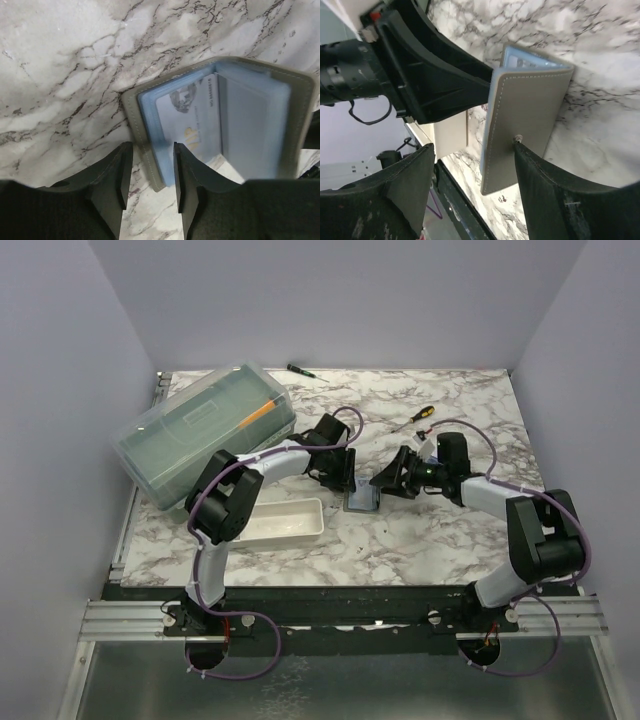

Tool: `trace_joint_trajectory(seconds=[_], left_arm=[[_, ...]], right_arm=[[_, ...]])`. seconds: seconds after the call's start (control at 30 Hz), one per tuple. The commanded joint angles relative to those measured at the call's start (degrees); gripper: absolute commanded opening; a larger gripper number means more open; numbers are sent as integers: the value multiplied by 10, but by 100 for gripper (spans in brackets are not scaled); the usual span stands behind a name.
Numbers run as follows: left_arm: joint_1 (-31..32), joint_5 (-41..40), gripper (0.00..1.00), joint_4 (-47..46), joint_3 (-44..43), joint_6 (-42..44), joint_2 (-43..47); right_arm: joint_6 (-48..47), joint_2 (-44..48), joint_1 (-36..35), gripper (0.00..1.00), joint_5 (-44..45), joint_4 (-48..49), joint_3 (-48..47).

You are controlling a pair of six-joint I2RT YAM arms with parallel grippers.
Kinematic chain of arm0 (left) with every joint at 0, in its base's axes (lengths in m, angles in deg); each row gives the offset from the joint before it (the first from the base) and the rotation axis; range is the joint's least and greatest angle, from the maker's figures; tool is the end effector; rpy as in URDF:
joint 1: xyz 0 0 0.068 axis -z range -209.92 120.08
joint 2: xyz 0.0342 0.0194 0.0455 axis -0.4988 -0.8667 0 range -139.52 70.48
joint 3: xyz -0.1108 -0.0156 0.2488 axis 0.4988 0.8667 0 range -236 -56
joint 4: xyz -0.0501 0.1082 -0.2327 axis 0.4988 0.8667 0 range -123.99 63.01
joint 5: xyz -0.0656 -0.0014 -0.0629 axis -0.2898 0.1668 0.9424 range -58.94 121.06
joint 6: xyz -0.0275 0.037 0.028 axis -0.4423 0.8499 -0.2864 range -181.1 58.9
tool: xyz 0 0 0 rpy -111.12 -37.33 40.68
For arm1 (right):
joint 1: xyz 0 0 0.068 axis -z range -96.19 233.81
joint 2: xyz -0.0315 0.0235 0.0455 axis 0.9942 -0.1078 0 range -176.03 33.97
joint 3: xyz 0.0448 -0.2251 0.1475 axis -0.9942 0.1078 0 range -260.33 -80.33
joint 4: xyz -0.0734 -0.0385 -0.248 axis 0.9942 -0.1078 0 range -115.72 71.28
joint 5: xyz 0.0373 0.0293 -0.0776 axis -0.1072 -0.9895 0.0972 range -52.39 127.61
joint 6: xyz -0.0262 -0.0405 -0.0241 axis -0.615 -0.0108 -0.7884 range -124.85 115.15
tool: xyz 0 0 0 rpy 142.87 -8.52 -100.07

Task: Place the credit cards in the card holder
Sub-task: Close the card holder at the center of the board.

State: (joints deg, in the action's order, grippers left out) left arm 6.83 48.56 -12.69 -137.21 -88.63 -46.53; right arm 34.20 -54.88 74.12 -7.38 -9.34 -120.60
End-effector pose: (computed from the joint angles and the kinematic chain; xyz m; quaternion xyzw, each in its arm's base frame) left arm 0.3399 -0.2673 0.1635 0.1192 0.9414 -0.2724 0.1595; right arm 0.2901 0.0750 0.1707 0.0527 0.8490 0.4783 0.2184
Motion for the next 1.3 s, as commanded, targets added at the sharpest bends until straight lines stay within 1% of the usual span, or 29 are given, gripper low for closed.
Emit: trace_joint_trajectory(seconds=[0.0,0.07,0.27,0.47,0.57,0.77,1.0,1.2,1.23,1.27], left_arm=[[0,-12,47,10,12,5,54],[-4,-16,52,14,18,5,76],[-18,-29,59,57,9,19,115],[-26,-46,59,78,4,40,117],[-26,-42,58,78,2,46,105],[-27,-47,46,79,-7,57,75],[-27,-38,28,79,-15,55,59],[-26,-34,21,74,-9,54,59],[-26,-32,18,73,-10,53,58],[-26,-29,13,72,-10,51,58]], right_arm=[[26,-26,-28,68,-4,21,-19],[29,-34,-37,68,6,21,-25],[38,-67,-57,67,23,31,-34],[43,-101,-70,66,31,47,-42],[39,-109,-73,62,40,39,-49],[28,-120,-77,55,47,20,-62],[16,-124,-82,51,55,3,-71],[9,-138,-89,44,62,-10,-85],[9,-140,-90,42,65,-10,-86],[8,-142,-91,39,68,-11,-87]])
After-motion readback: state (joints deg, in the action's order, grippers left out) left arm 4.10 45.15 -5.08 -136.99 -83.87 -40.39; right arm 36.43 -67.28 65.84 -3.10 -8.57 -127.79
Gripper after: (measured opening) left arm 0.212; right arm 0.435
